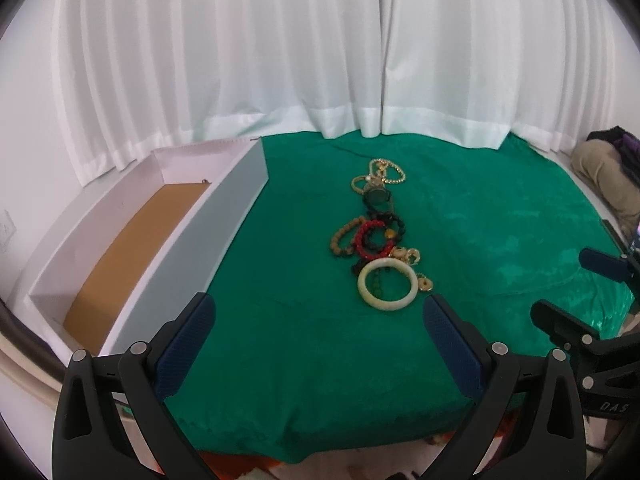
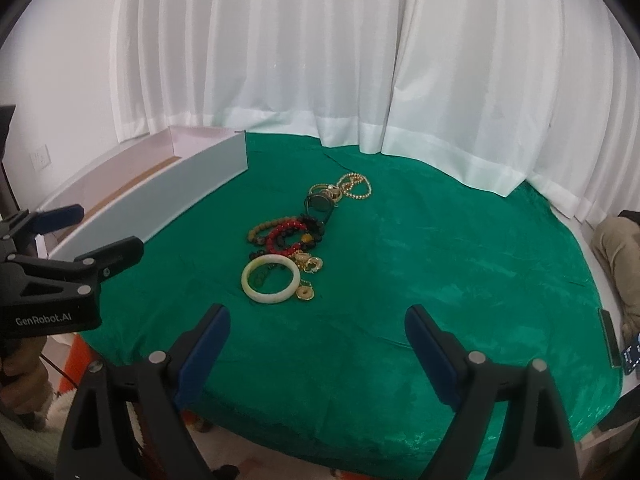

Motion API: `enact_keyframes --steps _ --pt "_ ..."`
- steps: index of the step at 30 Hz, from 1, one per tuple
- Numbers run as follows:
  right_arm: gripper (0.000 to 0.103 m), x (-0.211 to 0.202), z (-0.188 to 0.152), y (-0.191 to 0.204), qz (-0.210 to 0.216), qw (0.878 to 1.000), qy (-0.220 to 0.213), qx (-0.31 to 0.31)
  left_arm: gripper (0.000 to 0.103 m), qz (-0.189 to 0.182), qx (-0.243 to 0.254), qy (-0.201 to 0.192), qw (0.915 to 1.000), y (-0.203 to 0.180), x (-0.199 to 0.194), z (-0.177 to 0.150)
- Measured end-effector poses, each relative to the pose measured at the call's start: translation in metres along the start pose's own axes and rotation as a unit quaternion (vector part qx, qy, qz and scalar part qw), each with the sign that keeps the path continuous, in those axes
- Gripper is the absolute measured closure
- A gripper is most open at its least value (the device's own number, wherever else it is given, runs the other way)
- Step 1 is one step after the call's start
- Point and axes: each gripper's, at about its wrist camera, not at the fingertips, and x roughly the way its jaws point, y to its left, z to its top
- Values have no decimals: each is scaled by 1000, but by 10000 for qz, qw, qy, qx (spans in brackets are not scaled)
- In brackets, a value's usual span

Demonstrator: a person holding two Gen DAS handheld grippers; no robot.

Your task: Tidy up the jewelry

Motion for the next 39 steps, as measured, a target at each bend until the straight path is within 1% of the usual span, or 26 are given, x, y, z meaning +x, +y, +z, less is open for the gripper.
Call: enact_keyframes --steps 6,9,17,22,25,30,35,39 --pt "12 2 3 -1 -51 10000 80 -6 0 -17 -44 -18 10000 0 1 1" --pt "12 3 2 -3 -144 9998 127 -11 0 -22 -33 -9 10000 1 1 0" --pt "12 6 1 -6 -143 9997 166 49 0 -127 177 133 9997 -10 4 -3" --pt "12 8 -2 -3 -187 9996 214 -12 0 -112 187 245 9995 -11 8 -4" --pt "12 7 -2 0 -175 9997 172 -68 0 -110 183 237 9995 -10 8 -3" --pt "12 8 -2 -3 -38 9998 183 79 0 -117 191 251 9994 -11 10 -3" --pt "12 9 -2 -7 -37 9996 202 191 0 -135 148 326 9993 -9 13 -3" --pt "12 7 -2 -11 -80 9996 131 250 0 -143 68 363 9992 -4 14 -3"
